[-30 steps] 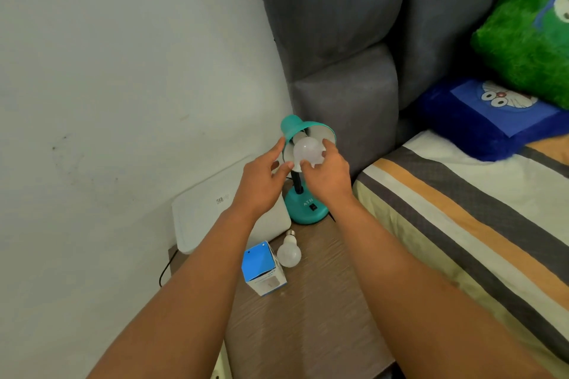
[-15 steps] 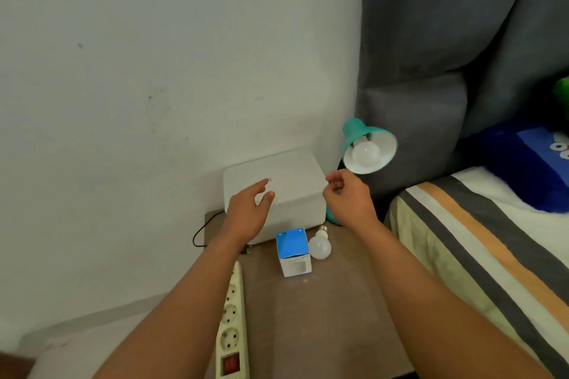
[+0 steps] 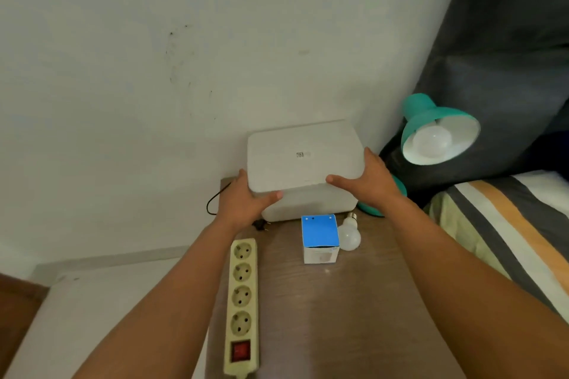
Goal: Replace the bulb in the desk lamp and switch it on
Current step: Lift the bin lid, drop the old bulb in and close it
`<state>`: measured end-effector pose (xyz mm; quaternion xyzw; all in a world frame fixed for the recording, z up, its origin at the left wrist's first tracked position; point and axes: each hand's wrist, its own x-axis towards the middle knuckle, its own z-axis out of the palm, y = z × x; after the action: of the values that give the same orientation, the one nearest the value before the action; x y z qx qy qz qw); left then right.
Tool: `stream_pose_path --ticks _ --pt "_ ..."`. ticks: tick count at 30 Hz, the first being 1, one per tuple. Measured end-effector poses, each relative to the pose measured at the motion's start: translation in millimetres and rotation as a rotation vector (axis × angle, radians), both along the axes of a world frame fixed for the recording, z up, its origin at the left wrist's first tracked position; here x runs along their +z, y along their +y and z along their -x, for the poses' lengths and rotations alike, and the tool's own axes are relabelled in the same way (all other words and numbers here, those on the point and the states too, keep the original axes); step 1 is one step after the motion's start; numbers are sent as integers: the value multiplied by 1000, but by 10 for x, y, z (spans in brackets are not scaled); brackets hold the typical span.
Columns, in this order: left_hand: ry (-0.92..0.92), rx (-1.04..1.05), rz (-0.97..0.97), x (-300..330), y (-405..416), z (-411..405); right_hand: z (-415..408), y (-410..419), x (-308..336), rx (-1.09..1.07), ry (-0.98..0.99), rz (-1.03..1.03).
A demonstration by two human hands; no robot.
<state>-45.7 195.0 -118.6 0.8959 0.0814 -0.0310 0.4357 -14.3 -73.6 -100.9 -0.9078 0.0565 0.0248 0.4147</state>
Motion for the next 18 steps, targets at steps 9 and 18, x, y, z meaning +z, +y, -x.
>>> stream_pose_path --ticks 9,18 --pt "-59 -29 162 -53 20 0 -86 -54 -119 -9 15 -52" --pt "-214 -30 235 122 37 36 65 -6 116 -19 -120 -88"
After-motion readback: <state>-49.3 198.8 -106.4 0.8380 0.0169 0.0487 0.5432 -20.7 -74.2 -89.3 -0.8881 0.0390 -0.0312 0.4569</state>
